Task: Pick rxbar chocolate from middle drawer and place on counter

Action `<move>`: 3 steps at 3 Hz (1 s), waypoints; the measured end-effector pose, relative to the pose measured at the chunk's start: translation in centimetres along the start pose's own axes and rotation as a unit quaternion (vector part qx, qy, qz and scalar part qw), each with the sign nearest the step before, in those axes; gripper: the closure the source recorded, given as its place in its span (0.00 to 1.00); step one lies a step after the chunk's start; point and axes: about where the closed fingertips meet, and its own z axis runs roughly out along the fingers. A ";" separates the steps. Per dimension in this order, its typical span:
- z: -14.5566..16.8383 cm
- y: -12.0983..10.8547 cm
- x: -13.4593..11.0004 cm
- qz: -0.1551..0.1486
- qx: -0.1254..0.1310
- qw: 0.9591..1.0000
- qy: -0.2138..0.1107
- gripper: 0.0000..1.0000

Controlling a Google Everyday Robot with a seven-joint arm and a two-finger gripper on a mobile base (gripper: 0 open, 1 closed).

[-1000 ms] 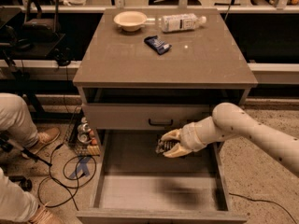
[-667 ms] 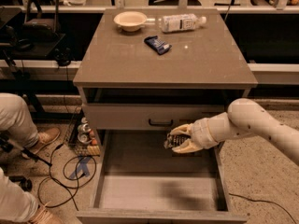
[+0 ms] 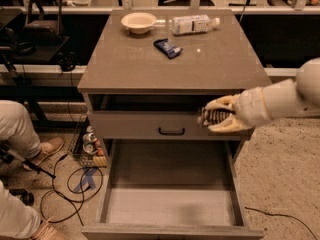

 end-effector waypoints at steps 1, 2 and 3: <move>-4.9 -5.4 -3.8 -0.042 0.027 0.999 0.007 1.00; -7.4 -12.4 -8.4 -0.089 0.056 0.994 0.010 1.00; -6.7 -16.7 -9.6 -0.105 0.070 0.992 0.007 1.00</move>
Offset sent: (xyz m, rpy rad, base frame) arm 0.0893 0.0321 0.2201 -0.0403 -0.3009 0.0692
